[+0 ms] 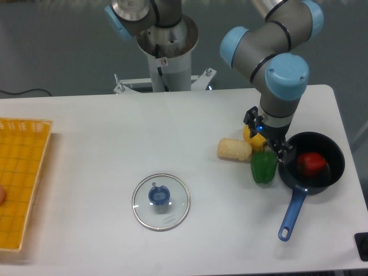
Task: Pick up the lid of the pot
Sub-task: 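Lift the gripper away from the dark pan and move toward the lid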
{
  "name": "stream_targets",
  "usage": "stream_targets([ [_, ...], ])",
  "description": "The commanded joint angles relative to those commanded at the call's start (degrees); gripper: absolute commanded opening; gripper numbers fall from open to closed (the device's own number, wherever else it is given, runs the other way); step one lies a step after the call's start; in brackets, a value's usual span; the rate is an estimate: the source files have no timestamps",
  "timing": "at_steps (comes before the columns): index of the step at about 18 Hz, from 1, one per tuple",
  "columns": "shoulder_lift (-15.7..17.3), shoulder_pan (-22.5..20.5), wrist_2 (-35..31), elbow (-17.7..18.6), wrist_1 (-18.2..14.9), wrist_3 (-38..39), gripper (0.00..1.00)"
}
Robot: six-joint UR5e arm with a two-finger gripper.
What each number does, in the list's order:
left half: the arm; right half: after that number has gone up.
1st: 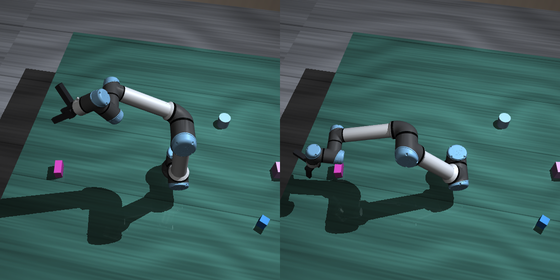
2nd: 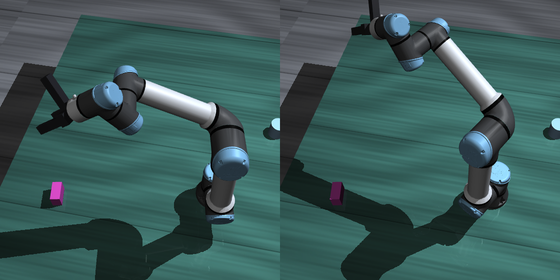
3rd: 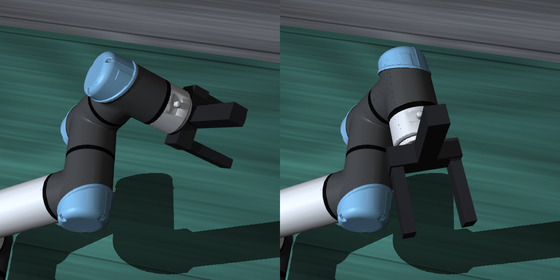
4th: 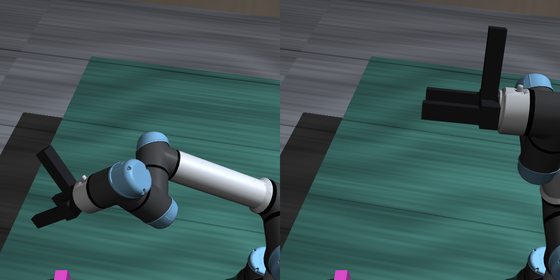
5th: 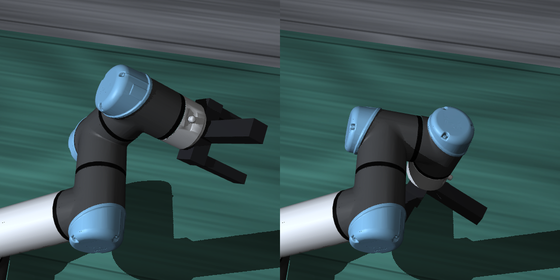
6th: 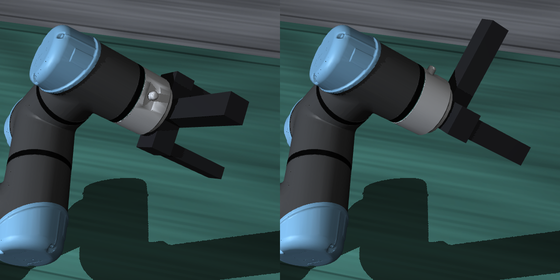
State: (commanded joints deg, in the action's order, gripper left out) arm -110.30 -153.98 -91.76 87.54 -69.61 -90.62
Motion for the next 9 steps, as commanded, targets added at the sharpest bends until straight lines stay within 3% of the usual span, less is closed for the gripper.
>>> stream_targets([
  [5, 0.2, 0.5, 0.0, -0.3, -0.3, 1.3, 1.0],
  [9, -0.7, 4.5, 0.1, -0.4, 0.3, 8.4, 1.0],
])
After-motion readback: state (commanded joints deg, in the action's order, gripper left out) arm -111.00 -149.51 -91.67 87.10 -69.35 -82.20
